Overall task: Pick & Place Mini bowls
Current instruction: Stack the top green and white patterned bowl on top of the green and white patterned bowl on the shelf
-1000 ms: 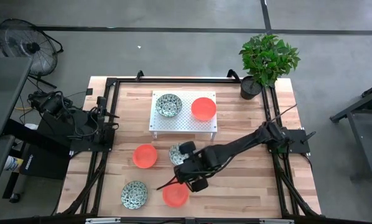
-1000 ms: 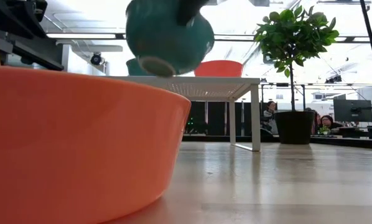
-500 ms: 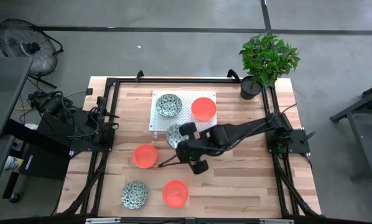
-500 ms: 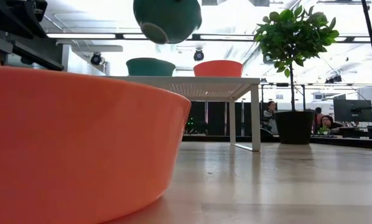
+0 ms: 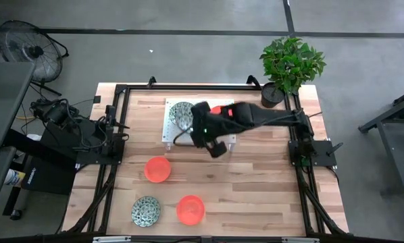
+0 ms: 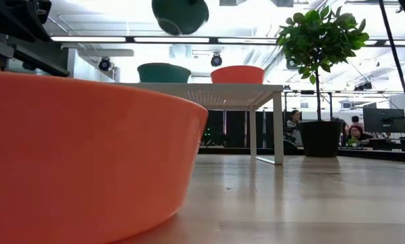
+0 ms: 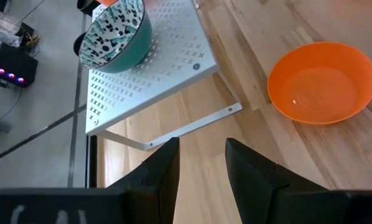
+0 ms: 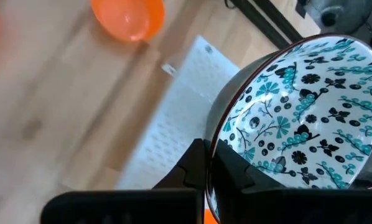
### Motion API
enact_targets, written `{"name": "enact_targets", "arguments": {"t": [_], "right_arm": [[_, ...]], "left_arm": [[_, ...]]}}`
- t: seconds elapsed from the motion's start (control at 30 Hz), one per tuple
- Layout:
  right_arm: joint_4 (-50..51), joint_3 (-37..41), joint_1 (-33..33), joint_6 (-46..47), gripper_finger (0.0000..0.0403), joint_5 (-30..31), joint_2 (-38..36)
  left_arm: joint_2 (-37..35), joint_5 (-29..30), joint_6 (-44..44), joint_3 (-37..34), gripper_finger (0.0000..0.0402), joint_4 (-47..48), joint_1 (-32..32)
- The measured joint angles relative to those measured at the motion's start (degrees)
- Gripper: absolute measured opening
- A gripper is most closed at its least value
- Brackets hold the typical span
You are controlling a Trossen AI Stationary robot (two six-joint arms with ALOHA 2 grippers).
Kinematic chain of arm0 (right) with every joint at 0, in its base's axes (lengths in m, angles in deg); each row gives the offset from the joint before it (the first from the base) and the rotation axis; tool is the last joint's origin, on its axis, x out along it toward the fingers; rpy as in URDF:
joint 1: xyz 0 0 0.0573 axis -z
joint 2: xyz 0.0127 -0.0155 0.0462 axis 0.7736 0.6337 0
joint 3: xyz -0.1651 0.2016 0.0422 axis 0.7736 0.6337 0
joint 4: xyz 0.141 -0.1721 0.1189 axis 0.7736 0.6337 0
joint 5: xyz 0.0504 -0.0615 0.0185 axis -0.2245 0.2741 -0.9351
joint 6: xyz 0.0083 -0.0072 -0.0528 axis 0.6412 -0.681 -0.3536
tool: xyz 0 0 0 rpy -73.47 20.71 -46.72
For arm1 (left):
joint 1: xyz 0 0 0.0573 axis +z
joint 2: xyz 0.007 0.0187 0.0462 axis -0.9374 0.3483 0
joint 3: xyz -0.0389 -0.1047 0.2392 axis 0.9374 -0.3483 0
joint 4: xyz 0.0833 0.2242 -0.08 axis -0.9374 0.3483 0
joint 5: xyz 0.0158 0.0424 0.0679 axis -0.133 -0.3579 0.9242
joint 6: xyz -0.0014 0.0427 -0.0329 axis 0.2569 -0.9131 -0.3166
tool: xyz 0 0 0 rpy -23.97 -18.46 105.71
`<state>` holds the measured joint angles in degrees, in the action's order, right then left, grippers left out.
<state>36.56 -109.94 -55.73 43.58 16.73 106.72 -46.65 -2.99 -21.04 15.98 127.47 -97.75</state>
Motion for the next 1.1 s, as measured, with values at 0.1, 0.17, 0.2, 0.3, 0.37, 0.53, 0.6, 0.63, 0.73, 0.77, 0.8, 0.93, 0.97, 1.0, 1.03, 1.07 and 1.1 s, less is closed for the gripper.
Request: {"name": "enact_targets", "arguments": {"t": [0.1, 0.17, 0.2, 0.3, 0.37, 0.53, 0.6, 0.63, 0.73, 0.77, 0.8, 0.93, 0.97, 1.0, 1.03, 1.07, 1.1], "right_arm": [[0.5, 0.2, 2.6, -5.5, 0.0001, -0.8, 0.0], [0.6, 0.2, 4.3, -8.4, 0.0001, -2.4, 0.3], [0.5, 0.2, 5.0, -9.8, 0.0001, -2.7, 0.5], [1.2, 0.2, 6.6, -14.2, 0.0001, -3.0, 1.1], [1.0, 0.2, 7.5, -17.0, 0.0001, -3.2, 1.5], [1.2, 0.2, 9.1, -23.4, 0.0001, -3.4, 3.5], [0.9, 0.2, 9.6, -25.1, 0.0001, -3.4, 4.2], [0.8, 0.2, 9.9, -26.0, 0.0001, -3.4, 4.5], [0.3, 0.2, 10.7, -27.9, 0.0001, -3.4, 5.0], [0.2, 0.2, 11.0, -28.3, 0.0001, -3.6, 5.2], [0.0, 0.2, 11.3, -28.7, 0.0001, -3.8, 5.2], [-0.3, 0.2, 12.3, -30.1, 0.0001, -5.1, 5.2], [-0.4, 0.2, 12.6, -30.7, 0.0001, -5.7, 5.2], [-0.6, 0.2, 12.7, -31.1, 0.0001, -6.1, 5.2], [-0.7, 0.2, 12.8, -31.8, 0.0001, -6.1, 5.2], [-0.7, 0.2, 13.0, -32.3, 0.0001, -6.4, 5.2], [-0.6, 0.2, 13.0, -33.0, 0.0001, -6.8, 5.2]], "left_arm": [[0.0, 0.0, 0.0, 0.0, 0.0124, 0.0, 0.0], [0.0, 0.0, 0.0, 0.0, 0.0124, 0.0, 0.0], [0.0, 0.0, 0.0, 0.0, 0.0124, 0.0, 0.0], [0.0, -0.2, -0.2, 0.0, 0.0124, -0.1, 0.0], [0.0, -0.3, -0.2, 0.0, 0.0124, -0.1, 0.0], [0.0, -0.4, -0.2, 0.0, 0.0124, -0.1, 0.0], [0.0, -0.4, -0.2, 0.0, 0.0124, -0.1, 0.0], [0.0, -0.4, -0.2, 0.0, 0.0124, -0.1, 0.0], [0.0, -0.4, -0.2, 0.0, 0.0124, -0.1, 0.0], [0.0, -0.4, -0.2, 0.0, 0.0124, -0.1, 0.0], [0.0, -0.4, -0.2, 0.0, 0.0124, -0.1, 0.0], [0.0, -0.4, -0.2, 0.0, 0.0124, -0.1, 0.0], [0.0, -0.4, -0.2, 0.0, 0.0124, -0.1, 0.0], [0.0, -0.4, -0.2, 0.0, 0.0124, -0.1, 0.0], [0.0, -0.4, -0.2, 0.0, 0.0124, -0.1, 0.0], [0.0, -0.4, -0.2, 0.0, 0.0124, -0.1, 0.0], [0.0, -0.4, -0.2, 0.0, 0.0124, -0.1, 0.0]]}}
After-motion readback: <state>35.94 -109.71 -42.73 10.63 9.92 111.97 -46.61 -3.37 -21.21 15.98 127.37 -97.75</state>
